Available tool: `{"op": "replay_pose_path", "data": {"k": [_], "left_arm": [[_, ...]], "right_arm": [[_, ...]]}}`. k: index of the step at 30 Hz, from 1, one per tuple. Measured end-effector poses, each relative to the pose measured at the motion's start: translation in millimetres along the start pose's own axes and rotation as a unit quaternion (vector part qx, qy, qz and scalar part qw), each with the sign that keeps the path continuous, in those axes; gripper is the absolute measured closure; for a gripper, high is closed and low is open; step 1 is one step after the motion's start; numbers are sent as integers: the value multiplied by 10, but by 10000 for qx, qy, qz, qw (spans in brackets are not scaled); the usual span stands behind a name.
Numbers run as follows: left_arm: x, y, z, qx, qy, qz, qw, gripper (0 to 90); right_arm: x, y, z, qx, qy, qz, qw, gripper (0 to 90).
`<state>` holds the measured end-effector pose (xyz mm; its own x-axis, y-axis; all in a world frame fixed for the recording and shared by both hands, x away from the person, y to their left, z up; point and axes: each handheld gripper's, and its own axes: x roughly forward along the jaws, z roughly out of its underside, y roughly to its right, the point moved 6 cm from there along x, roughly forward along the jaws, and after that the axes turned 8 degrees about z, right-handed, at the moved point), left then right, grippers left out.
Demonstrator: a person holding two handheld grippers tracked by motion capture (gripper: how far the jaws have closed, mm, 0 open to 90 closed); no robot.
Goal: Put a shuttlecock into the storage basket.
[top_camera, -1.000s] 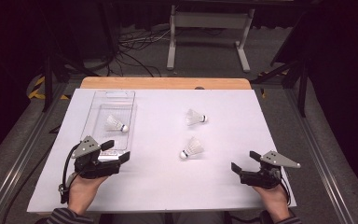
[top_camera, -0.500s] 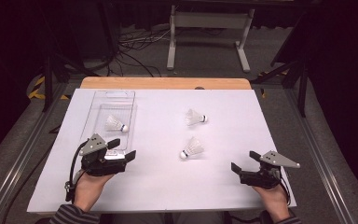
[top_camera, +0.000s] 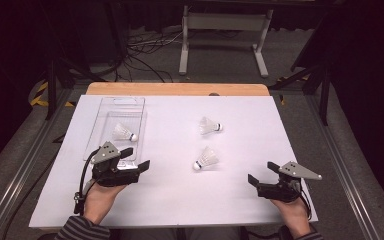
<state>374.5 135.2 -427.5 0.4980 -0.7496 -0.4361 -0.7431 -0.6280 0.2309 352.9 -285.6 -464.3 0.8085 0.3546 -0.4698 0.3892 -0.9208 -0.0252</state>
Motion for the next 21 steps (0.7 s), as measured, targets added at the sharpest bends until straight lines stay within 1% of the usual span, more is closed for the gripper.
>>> {"op": "replay_pose_path", "data": {"k": [6, 7, 8, 13, 14, 17, 21], "left_arm": [[58, 16, -34, 14, -20, 31, 10000, 235], [71, 26, -39, -22, -17, 59, 10000, 235], [79, 24, -46, 10, -29, 62, 10000, 235], [132, 34, -80, 16, -43, 85, 10000, 238], [139, 32, -86, 49, -74, 95, 9999, 239], [180, 45, -97, 19, -44, 105, 9999, 241], [228, 51, -108, 12, -73, 130, 9999, 242]], "right_arm": [[-3, 2, 1, 14, -8, 5, 10000, 90], [-3, 2, 1, 16, -10, 5, 10000, 90], [-2, 4, 0, 5, -3, 7, 10000, 90], [-1, 4, 0, 36, 1, -1, 10000, 90], [-1, 4, 0, 38, 2, -1, 10000, 90], [-3, 3, 0, 31, -5, 1, 10000, 90], [-3, 1, -1, 30, -1, 0, 10000, 90]]}}
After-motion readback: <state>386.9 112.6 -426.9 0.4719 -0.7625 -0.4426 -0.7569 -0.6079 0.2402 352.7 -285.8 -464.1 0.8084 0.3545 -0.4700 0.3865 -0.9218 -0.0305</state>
